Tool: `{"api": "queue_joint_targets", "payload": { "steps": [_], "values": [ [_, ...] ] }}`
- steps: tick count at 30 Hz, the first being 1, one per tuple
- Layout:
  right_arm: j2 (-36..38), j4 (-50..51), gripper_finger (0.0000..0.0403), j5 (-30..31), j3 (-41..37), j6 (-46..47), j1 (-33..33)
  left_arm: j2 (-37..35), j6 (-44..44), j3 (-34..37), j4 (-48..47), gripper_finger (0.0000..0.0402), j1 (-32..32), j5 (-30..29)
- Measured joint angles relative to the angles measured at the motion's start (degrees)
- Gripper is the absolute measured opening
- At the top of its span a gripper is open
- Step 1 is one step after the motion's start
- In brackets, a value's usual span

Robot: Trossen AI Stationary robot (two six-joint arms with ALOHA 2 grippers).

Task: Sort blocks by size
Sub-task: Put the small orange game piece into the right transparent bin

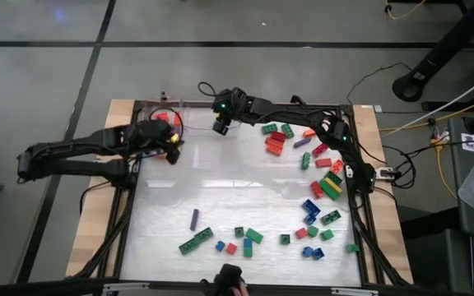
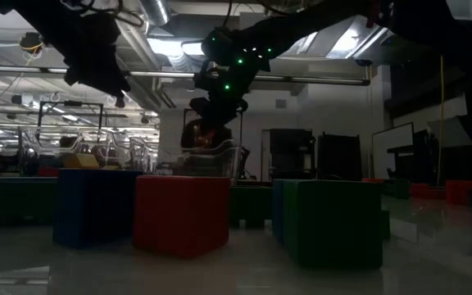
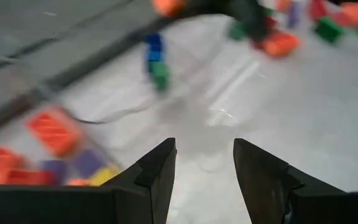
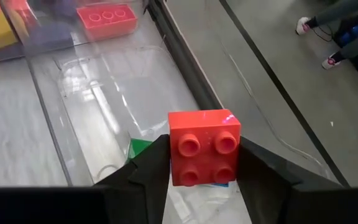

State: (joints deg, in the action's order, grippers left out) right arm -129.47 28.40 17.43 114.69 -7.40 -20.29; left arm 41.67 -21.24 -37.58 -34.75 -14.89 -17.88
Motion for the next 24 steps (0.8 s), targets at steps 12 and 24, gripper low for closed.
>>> {"api": "queue_joint_targets", "payload": {
  "steps": [12,24],
  "values": [
    [0.0,-5.5,0.0168,1.0,0.0,1.5,0.0,0.2,-12.3,0.0,-0.2,0.015,15.8,1.4],
    [0.0,-4.0,0.0168,2.7,0.0,1.8,0.0,10.7,-37.1,0.0,1.4,0.015,34.3,6.1]
  ]
}}
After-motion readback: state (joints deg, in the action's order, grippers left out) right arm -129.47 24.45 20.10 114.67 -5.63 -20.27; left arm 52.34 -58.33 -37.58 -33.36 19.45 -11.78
